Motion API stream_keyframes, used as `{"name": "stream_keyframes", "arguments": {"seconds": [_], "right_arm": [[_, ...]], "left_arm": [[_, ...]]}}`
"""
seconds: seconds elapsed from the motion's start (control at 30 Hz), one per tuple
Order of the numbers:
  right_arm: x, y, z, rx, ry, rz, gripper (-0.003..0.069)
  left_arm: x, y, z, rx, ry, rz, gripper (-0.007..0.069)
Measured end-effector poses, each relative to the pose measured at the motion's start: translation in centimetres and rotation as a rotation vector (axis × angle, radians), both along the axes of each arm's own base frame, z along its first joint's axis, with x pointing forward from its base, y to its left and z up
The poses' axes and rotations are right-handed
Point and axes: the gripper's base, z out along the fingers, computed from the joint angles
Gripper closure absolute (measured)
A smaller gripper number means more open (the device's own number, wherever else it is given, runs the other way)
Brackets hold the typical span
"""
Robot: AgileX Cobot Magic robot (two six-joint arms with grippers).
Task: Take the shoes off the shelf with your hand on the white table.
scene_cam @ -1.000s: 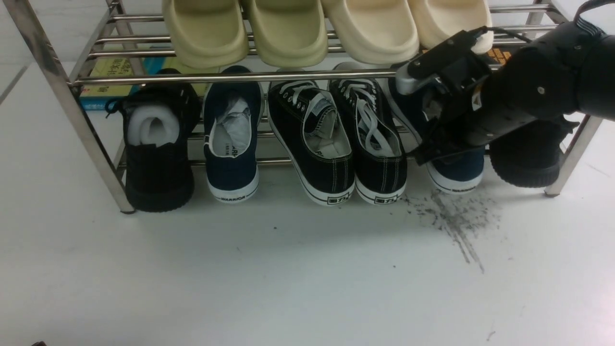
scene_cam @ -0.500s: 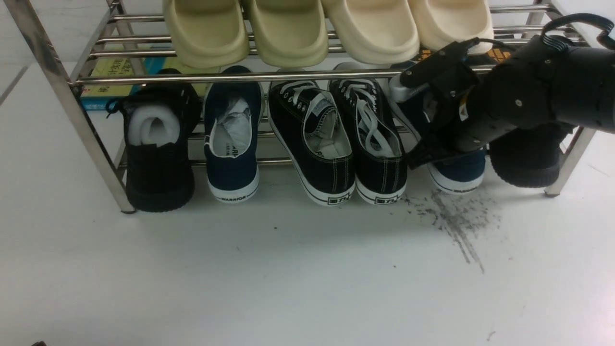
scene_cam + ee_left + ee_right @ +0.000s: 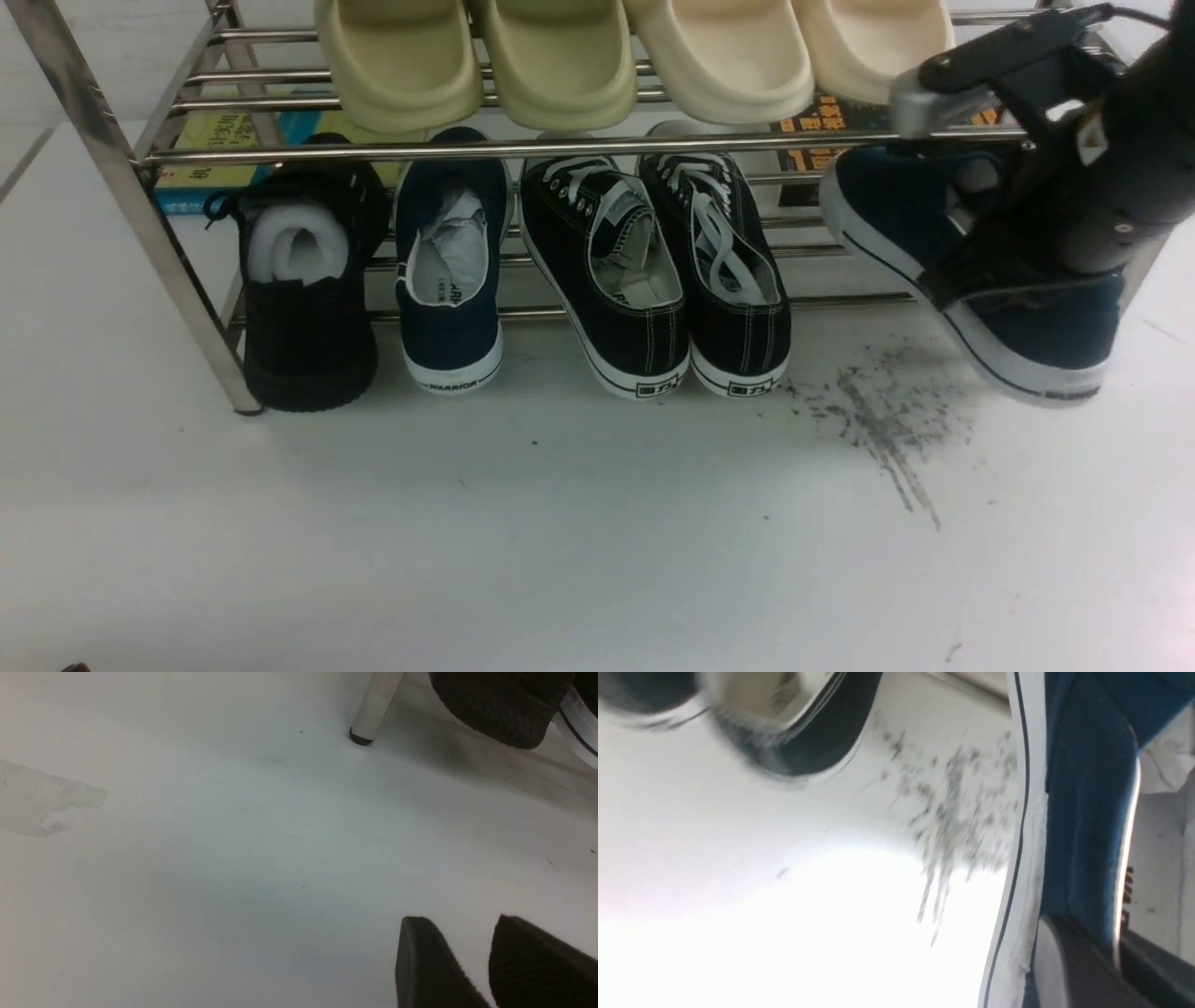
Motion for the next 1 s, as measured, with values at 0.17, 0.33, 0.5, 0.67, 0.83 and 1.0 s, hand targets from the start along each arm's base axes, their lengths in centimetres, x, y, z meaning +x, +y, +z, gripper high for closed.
{"name": "stream_keyframes", "arguments": {"seconds": [0.17,0.33,0.5,0.67,0.83,1.0], "right_arm": [[-4.7,-0.9,3.3,0.086,0.077,0.071,0.0632],[-8.4,-1.3,4.8,0.200,0.108,0.119,0.0632],[-13.1,-2.4,3.9,0.332,0.159,0.084,0.0632],[-16.2,-3.3,-0.3,0.390,0.291,-0.013,0.0632],[-16.0,-3.0,-4.6,0.442,0.329,-0.086,0.0632],[-14.2,-2.1,-6.1,0.453,0.319,-0.079,0.0632]], "left_arm": [[0.0,0.0,0.0,0.000,0.000,0.000,0.0383],[0.0,0.0,0.0,0.000,0.000,0.000,0.0383],[0.0,0.0,0.0,0.000,0.000,0.000,0.0383],[0.0,0.0,0.0,0.000,0.000,0.000,0.0383],[0.0,0.0,0.0,0.002,0.000,0.000,0.0383],[0.0,0.0,0.0,0.012,-0.003,0.001,0.0383]]}}
